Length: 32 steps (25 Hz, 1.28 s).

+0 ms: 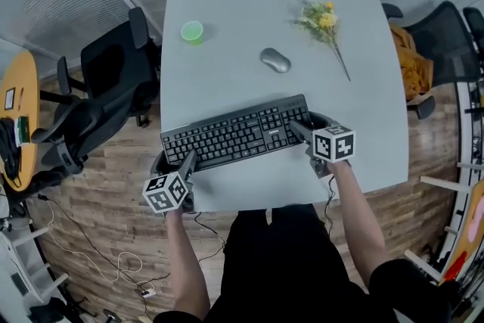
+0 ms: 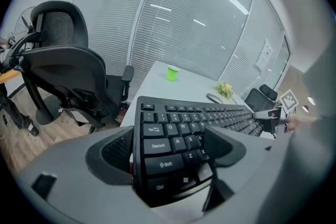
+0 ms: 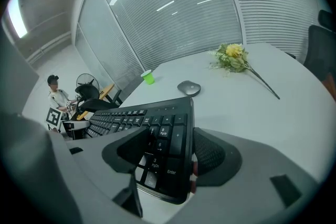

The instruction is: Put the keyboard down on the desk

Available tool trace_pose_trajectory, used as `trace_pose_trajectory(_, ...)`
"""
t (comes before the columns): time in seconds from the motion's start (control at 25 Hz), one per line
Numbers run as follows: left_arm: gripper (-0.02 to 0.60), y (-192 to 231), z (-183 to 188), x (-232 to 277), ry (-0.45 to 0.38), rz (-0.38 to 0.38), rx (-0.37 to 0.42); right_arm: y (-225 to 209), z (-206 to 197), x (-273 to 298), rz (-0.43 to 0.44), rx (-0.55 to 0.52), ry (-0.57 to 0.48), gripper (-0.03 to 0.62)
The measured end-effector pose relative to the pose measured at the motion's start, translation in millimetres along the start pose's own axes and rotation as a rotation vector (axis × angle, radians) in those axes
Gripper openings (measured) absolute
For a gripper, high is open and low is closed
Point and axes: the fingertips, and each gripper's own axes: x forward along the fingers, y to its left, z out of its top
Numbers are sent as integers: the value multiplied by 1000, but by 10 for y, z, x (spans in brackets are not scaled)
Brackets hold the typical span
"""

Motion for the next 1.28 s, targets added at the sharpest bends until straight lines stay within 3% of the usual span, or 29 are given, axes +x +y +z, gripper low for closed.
trace_pose_trajectory(1.28,412,75,-282,411,82,27,-9,-305,-255,394,0,36,66,276)
